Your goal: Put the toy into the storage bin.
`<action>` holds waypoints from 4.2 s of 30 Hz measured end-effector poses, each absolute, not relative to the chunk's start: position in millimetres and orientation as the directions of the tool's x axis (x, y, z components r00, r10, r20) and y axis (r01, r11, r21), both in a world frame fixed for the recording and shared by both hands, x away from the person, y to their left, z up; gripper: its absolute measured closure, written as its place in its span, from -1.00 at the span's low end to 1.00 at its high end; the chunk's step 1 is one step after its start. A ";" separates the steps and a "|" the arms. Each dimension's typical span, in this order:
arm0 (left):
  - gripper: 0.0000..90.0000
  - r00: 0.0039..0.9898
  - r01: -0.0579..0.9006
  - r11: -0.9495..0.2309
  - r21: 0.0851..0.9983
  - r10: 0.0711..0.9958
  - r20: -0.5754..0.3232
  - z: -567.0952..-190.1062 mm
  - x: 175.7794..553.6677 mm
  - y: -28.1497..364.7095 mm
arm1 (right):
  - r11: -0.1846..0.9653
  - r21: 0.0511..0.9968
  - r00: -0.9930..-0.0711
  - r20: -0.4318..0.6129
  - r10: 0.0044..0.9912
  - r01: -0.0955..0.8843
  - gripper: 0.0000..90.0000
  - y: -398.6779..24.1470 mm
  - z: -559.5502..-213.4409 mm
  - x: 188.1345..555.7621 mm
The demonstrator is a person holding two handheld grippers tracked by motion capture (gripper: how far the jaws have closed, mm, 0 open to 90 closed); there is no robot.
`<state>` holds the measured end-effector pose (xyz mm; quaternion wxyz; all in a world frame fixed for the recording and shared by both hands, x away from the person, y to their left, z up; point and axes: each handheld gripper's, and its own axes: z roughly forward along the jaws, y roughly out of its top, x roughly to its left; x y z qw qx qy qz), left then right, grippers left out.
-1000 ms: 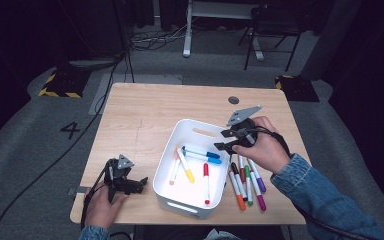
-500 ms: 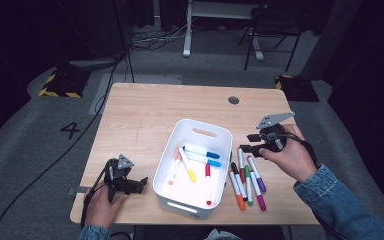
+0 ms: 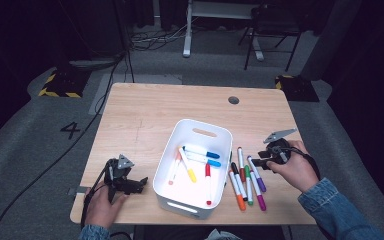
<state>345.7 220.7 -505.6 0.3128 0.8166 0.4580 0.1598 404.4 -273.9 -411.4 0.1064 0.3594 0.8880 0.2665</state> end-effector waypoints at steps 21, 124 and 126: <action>-1.00 0.530 0.648 -0.386 0.656 0.847 -0.026 -505.5 345.7 220.8 | 0.552 0.464 -0.650 0.068 0.757 0.692 0.35 -293.5 -464.8 418.7; -1.00 0.520 0.654 -0.378 0.655 0.854 -0.026 -505.5 342.0 219.1 | 0.649 0.667 -0.868 -0.006 0.496 0.366 0.71 -152.2 -301.3 422.7; -1.00 0.520 0.654 -0.378 0.655 0.854 -0.026 -505.5 342.0 219.1 | 0.646 0.670 -0.871 0.000 0.491 0.364 0.71 -148.1 -302.1 423.8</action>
